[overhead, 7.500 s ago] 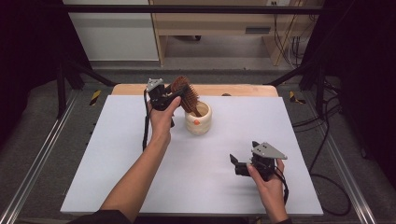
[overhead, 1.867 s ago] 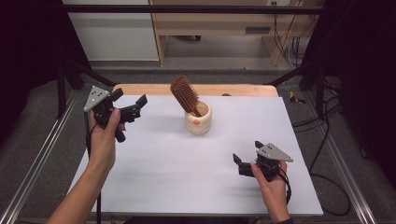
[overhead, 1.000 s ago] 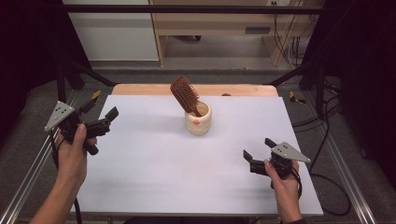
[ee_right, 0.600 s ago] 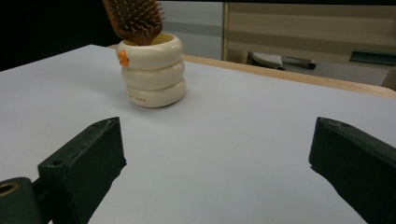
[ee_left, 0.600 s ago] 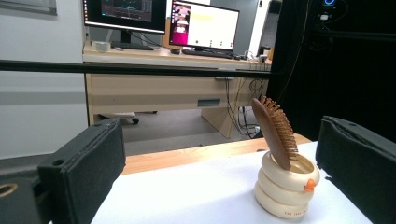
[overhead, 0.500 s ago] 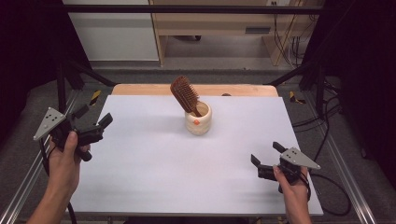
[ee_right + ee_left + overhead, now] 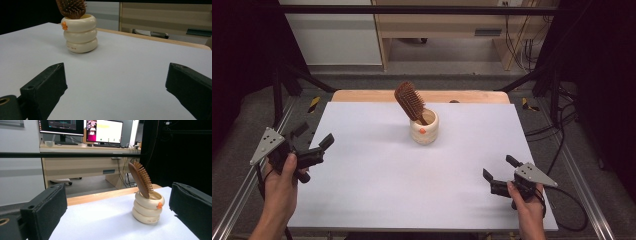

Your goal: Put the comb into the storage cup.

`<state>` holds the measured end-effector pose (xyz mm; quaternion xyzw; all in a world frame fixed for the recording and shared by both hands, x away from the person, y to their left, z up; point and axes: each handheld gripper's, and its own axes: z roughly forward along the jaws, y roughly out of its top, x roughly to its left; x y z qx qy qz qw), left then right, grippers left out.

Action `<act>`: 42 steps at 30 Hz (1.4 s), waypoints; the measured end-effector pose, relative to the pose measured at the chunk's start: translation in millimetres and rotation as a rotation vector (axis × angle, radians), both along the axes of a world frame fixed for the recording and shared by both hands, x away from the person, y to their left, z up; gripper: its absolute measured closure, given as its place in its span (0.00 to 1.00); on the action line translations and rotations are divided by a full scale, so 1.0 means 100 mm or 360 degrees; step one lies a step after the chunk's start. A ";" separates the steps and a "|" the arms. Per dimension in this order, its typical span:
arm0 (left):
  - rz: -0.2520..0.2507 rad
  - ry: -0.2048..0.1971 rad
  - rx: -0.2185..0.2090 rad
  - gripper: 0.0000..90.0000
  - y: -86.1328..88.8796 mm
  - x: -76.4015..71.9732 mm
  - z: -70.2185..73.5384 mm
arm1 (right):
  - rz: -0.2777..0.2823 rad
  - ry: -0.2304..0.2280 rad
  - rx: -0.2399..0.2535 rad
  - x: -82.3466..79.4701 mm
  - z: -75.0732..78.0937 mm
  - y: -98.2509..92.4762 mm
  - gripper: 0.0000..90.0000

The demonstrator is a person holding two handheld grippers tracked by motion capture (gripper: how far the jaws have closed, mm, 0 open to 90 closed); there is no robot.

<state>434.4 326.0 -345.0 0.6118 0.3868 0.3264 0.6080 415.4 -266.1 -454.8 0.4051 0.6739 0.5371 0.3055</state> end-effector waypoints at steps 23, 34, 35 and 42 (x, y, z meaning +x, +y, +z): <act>0.0024 -0.0015 -0.0049 0.02 0.19 -0.21 -0.12 | 0.0021 -0.0004 -0.0049 -0.01 -0.02 0.01 0.04; 0.0024 -0.0017 -0.0018 0.02 0.23 -0.29 -0.20 | 0.0025 -0.0004 -0.0046 -0.01 -0.02 0.01 0.04; 0.0022 -0.0016 -0.0019 0.02 0.23 -0.30 -0.21 | 0.0025 -0.0003 -0.0046 -0.01 -0.02 0.01 0.04; -0.0004 -0.0008 -0.0012 0.02 0.19 -0.34 -0.33 | 0.0025 -0.0004 -0.0046 -0.01 -0.02 0.00 0.04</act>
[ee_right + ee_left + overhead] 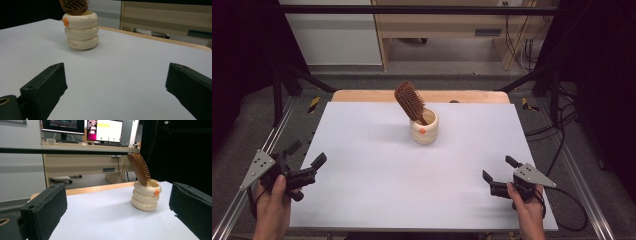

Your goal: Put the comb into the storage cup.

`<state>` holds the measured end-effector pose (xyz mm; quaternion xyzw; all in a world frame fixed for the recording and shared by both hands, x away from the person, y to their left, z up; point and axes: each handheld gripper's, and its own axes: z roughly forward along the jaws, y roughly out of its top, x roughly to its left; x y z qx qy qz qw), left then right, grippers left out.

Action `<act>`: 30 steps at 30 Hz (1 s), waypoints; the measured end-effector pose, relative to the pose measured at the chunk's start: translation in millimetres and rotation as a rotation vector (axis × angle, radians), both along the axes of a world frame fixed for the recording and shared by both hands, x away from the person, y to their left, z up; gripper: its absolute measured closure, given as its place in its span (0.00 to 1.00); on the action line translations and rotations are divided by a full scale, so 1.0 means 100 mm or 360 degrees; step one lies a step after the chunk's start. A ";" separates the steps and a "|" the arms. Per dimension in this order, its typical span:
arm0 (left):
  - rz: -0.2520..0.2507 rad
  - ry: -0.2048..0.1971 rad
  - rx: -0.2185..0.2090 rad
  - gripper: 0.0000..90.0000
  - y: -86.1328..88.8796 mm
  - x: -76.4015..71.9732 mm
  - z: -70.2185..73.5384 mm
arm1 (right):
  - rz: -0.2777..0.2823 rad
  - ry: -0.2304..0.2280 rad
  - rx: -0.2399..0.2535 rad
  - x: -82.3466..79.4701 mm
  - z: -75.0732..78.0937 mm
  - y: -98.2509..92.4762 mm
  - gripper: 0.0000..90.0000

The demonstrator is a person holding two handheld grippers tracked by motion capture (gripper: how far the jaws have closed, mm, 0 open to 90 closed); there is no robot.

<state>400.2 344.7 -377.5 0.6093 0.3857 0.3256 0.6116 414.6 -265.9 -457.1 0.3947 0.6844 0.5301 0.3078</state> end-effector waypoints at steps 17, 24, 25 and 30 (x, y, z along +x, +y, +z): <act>-0.0045 0.0058 0.0036 0.02 -0.11 -0.05 -0.29 | 0.0000 -0.0001 -0.0008 0.00 0.00 0.00 0.04; -0.0065 0.0076 0.0052 0.02 -0.17 -0.05 -0.37 | 0.0002 0.0003 -0.0009 0.00 0.00 0.00 0.04; -0.0067 0.0078 0.0054 0.02 -0.18 -0.05 -0.39 | 0.0001 0.0004 -0.0010 0.00 0.00 0.00 0.04; -0.0082 0.0089 0.0072 0.02 -0.21 -0.06 -0.44 | 0.0002 0.0005 -0.0011 0.00 -0.01 0.00 0.04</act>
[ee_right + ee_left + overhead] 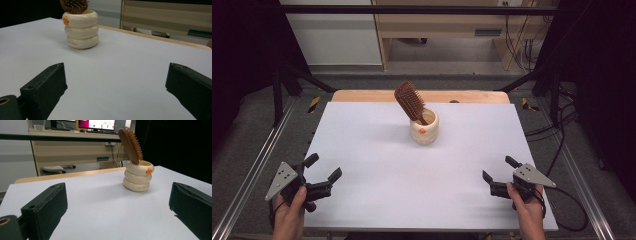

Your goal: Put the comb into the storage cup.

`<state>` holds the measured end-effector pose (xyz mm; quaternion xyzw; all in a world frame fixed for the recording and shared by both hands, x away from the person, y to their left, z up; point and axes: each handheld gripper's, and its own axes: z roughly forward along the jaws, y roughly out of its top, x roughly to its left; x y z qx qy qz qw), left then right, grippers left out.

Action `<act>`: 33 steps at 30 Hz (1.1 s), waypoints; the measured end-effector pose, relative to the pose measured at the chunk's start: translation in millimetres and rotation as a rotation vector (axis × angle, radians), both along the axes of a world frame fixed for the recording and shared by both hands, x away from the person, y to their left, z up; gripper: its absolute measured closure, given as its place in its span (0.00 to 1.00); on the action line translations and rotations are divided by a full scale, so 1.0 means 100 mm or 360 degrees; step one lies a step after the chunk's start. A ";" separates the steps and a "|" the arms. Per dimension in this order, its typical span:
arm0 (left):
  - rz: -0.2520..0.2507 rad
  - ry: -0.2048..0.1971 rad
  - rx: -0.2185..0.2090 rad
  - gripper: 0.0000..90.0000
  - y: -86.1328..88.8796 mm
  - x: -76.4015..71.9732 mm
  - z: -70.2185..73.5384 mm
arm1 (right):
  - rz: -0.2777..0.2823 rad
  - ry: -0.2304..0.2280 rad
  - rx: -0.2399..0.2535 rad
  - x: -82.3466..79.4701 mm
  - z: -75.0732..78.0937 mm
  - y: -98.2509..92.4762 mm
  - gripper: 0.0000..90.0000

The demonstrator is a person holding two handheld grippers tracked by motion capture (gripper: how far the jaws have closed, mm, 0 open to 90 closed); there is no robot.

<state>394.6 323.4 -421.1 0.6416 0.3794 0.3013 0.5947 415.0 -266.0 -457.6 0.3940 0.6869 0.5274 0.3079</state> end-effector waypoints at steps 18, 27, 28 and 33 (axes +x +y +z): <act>-0.0064 0.0010 0.0070 0.02 -0.15 -0.02 -0.14 | 0.0005 0.0009 -0.0009 0.00 -0.01 0.01 0.04; -0.0090 0.0025 0.0097 0.02 -0.21 -0.02 -0.20 | 0.0010 0.0014 -0.0010 0.01 -0.01 0.01 0.04; -0.0090 0.0026 0.0100 0.02 -0.21 -0.02 -0.20 | 0.0011 0.0013 -0.0012 0.01 -0.01 0.01 0.04; -0.0097 0.0034 0.0101 0.02 -0.24 -0.01 -0.22 | 0.0014 0.0015 -0.0012 0.01 -0.01 0.02 0.04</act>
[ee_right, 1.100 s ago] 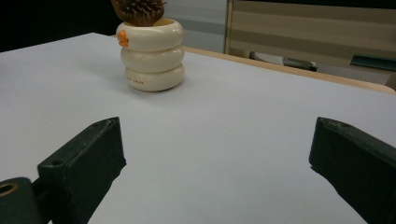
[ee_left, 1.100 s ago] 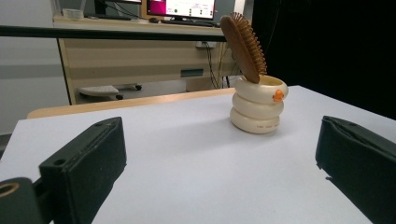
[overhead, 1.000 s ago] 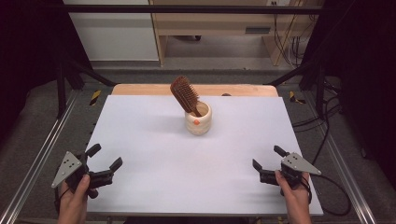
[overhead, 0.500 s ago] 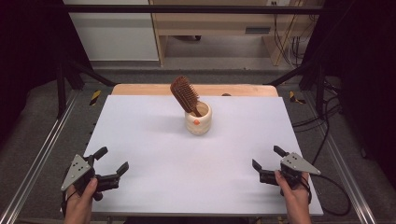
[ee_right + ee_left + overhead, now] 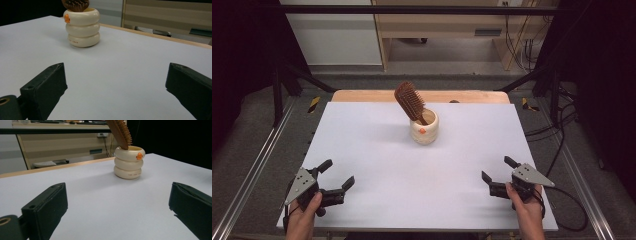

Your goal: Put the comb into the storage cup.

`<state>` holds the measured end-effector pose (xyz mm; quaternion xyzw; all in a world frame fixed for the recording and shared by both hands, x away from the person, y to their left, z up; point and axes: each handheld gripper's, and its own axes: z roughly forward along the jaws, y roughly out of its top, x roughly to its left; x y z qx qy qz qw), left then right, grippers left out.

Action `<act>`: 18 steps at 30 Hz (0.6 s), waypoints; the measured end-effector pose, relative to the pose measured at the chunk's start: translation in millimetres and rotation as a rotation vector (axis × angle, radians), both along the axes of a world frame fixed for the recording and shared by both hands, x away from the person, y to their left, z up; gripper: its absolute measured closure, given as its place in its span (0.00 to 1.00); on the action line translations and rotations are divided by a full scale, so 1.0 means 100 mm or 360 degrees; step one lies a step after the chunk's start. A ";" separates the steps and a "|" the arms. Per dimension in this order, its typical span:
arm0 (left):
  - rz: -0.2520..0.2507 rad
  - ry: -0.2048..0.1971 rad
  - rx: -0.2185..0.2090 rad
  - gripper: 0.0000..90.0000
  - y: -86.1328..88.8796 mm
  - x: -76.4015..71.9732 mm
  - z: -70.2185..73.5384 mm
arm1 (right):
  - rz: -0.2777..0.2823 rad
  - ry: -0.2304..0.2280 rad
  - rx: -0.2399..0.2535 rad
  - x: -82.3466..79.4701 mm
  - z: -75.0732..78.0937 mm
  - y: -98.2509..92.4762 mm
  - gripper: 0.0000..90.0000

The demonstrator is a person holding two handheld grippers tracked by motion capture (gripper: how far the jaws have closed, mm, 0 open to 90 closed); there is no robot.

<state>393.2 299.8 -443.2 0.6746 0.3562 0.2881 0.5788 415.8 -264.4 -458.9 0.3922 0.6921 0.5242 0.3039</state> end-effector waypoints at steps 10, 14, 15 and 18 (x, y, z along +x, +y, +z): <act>-0.0015 0.0017 0.0012 0.02 -0.04 0.01 -0.05 | 0.0004 0.0004 -0.0002 0.00 0.00 0.00 0.04; -0.0022 0.0034 -0.0004 0.03 -0.06 0.03 -0.07 | 0.0007 0.0008 -0.0004 0.01 0.00 0.01 0.04; -0.0022 0.0037 -0.0004 0.03 -0.07 0.03 -0.07 | 0.0007 0.0009 -0.0004 0.01 0.00 0.01 0.04; -0.0026 0.0038 -0.0001 0.03 -0.08 0.05 -0.07 | 0.0007 0.0011 -0.0003 0.00 0.00 0.01 0.04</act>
